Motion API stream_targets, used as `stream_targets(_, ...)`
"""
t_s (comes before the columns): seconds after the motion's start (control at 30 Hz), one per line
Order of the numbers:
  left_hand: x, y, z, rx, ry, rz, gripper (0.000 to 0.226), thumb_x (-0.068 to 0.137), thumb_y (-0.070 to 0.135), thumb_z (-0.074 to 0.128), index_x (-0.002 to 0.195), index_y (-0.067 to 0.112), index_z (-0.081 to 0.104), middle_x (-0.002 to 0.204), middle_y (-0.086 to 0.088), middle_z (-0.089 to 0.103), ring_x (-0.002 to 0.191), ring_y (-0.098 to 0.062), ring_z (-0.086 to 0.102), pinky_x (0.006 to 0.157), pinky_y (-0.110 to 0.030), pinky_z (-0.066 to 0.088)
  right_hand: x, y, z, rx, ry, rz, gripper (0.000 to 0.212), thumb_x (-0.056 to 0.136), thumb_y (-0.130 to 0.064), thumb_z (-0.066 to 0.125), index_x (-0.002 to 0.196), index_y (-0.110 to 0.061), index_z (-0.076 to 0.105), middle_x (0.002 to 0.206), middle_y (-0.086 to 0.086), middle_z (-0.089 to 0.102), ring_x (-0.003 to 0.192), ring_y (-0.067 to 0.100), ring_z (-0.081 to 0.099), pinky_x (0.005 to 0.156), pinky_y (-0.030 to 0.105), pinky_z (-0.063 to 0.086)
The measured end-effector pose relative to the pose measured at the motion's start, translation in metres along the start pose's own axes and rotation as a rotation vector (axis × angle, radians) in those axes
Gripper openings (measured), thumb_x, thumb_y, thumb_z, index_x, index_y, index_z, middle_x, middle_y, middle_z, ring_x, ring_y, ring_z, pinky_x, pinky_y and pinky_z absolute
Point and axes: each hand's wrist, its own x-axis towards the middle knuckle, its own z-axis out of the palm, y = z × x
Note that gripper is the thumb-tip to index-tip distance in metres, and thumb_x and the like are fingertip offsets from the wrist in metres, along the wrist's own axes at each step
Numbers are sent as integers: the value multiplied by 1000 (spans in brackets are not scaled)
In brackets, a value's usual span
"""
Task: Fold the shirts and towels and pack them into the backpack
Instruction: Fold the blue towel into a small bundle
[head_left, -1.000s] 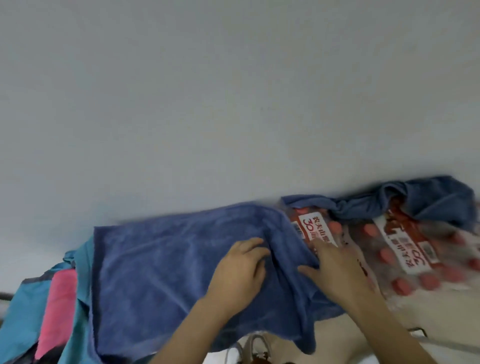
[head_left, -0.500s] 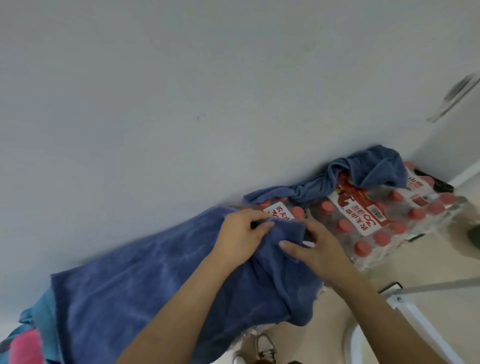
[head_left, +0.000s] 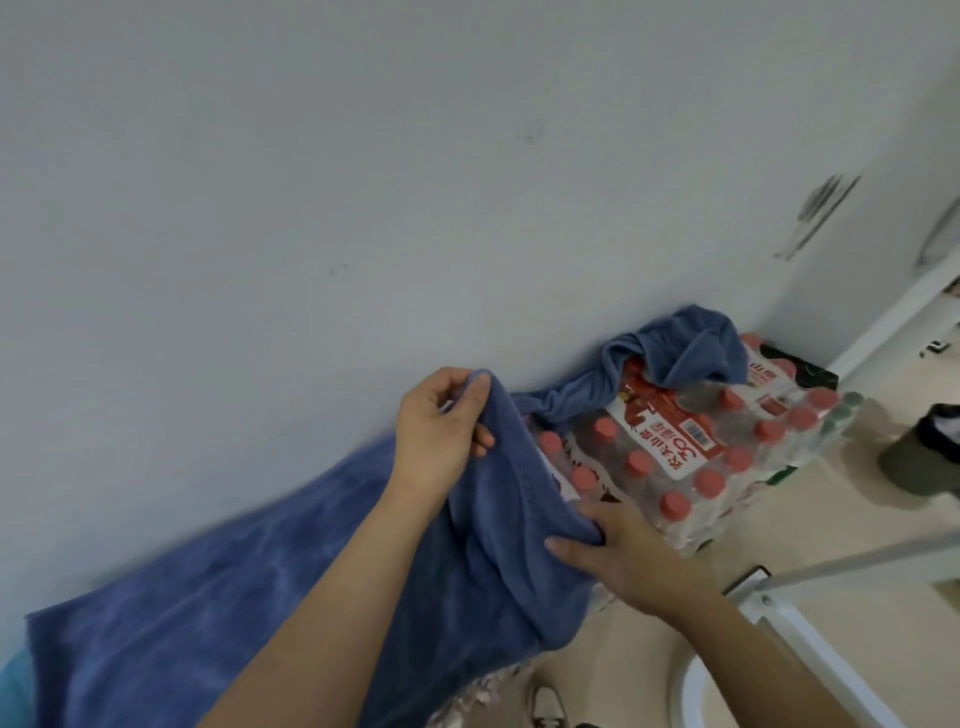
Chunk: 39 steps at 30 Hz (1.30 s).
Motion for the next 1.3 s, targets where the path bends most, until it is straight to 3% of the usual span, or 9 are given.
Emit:
stream_targets(0.23, 37, -8, 35, 64, 137, 39, 18, 94, 9, 55, 84, 21, 62, 57, 15, 61, 46, -12, 56, 50, -26, 54, 11, 1, -60, 56, 244, 72, 22, 86, -27, 67, 73, -10, 65, 68, 4, 68, 64, 13, 65, 59, 26, 51)
stream_targets(0.37, 58, -31, 68, 269, 146, 95, 21, 93, 13, 55, 80, 30, 60, 69, 6, 64, 55, -14, 62, 66, -40, 58, 34, 15, -93, -328, 319, 31, 32, 90, -42, 57, 69, -17, 53, 62, -3, 57, 60, 9, 53, 55, 22, 35)
stream_targets(0.57, 83, -80, 104, 640, 114, 64, 13, 94, 21, 53, 96, 21, 65, 89, 4, 69, 78, -13, 62, 80, -31, 50, 73, 58, -116, -775, 258, 14, 28, 97, -49, 38, 77, -29, 40, 61, -11, 42, 74, 17, 60, 57, 30, 31)
stream_targets(0.67, 82, -95, 117, 775, 76, 79, 17, 95, 21, 51, 103, 19, 66, 97, 0, 70, 85, -15, 61, 77, -19, 40, 82, 82, -125, -823, 256, -33, 28, 95, -48, 40, 76, -28, 41, 65, -6, 54, 66, 16, 59, 56, 30, 38)
stream_targets(0.83, 88, -103, 138, 854, 18, 146, 29, 94, 31, 46, 109, 18, 67, 107, -4, 70, 97, -22, 64, 89, -29, 46, 86, 109, -135, -789, 194, -69, 27, 93, -51, 43, 87, -29, 57, 72, -4, 63, 64, 14, 59, 64, 31, 51)
stream_targets(1.07, 79, -111, 145, 996, 47, 372, 38, 86, 7, 59, 123, 14, 58, 127, -8, 58, 85, -28, 66, 65, -36, 57, 88, 114, -147, -668, 128, -93, 27, 89, -49, 48, 69, -34, 38, 62, -10, 49, 57, 2, 47, 58, 22, 41)
stream_targets(1.13, 66, -108, 156, 1095, 54, 488, 31, 88, 18, 52, 116, 13, 65, 122, -8, 63, 95, -24, 66, 73, -31, 57, 91, 113, -149, -650, 123, -124, 22, 87, -44, 53, 73, -34, 40, 63, -12, 48, 57, 2, 46, 56, 22, 40)
stream_targets(1.23, 47, -108, 178, 1245, -196, 253, 65, 91, 48, 20, 143, 17, 40, 152, -7, 34, 139, -24, 34, 112, -40, 29, 91, 111, -149, -671, 108, -125, 23, 88, -39, 55, 72, -31, 41, 63, -10, 46, 57, 4, 43, 51, 18, 29)
stream_targets(1.3, 41, -116, 184, 1323, -305, 102, 74, 89, 58, 8, 152, 20, 9, 160, -3, 3, 147, -21, 2, 119, -46, 10, 90, 109, -148, -687, 98, -122, 22, 88, -37, 56, 73, -30, 42, 65, -10, 47, 59, 5, 43, 53, 20, 27)
